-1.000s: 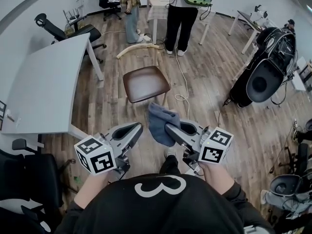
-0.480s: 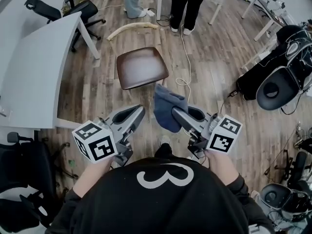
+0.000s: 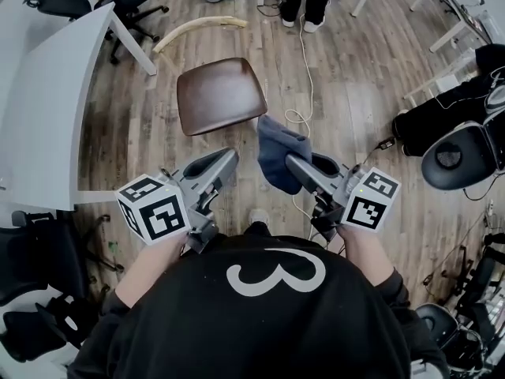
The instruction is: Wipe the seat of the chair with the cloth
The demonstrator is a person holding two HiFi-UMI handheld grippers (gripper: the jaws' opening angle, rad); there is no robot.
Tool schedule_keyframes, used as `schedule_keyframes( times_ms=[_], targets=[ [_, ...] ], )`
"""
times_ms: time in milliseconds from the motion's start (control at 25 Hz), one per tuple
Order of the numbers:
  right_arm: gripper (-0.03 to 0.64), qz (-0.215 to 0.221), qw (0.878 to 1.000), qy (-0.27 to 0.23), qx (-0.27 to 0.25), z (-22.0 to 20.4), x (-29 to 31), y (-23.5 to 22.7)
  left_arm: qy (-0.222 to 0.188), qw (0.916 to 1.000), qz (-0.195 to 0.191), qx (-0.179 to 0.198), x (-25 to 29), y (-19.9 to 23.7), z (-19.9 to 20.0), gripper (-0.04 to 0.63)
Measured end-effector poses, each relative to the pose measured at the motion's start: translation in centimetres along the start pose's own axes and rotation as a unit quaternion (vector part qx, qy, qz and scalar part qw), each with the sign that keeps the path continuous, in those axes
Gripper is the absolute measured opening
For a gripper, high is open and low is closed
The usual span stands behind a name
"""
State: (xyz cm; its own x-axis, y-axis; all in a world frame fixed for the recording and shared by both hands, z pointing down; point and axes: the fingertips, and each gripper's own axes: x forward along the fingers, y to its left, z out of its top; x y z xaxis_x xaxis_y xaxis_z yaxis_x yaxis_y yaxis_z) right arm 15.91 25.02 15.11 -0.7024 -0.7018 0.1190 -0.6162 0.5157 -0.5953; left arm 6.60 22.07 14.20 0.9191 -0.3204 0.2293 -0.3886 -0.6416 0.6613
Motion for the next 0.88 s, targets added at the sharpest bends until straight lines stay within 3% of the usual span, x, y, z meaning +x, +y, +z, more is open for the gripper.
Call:
schedule_keyframes(
  times_ms=[120, 320, 720, 880],
  targets=[
    [0.052, 0.002, 1.0, 0.003, 0.009, 0.4, 0.5, -1.7, 0.007, 0.9999, 0.012, 0.002, 1.3, 0.9, 0.0, 0.012],
    [0.052, -0.001, 0.999, 0.023, 0.027, 0.1, 3.5, -4.1, 0.006, 0.9989, 0.038, -0.026, 1.5, 4.8, 0.4, 0.012],
    [0.052, -0.02, 0.994, 0.098, 0.03, -1.9, 13.6, -10.4, -0.013, 0.9921, 0.077, -0.098, 1.3, 17.9, 0.5, 0.012],
    [0.052, -0.036, 0.991, 0.103, 0.072, -1.7, 18.7, -14.2, -0.003, 0.9896, 0.099, -0.104, 1.7, 24.4, 0.8, 0.012]
  ],
)
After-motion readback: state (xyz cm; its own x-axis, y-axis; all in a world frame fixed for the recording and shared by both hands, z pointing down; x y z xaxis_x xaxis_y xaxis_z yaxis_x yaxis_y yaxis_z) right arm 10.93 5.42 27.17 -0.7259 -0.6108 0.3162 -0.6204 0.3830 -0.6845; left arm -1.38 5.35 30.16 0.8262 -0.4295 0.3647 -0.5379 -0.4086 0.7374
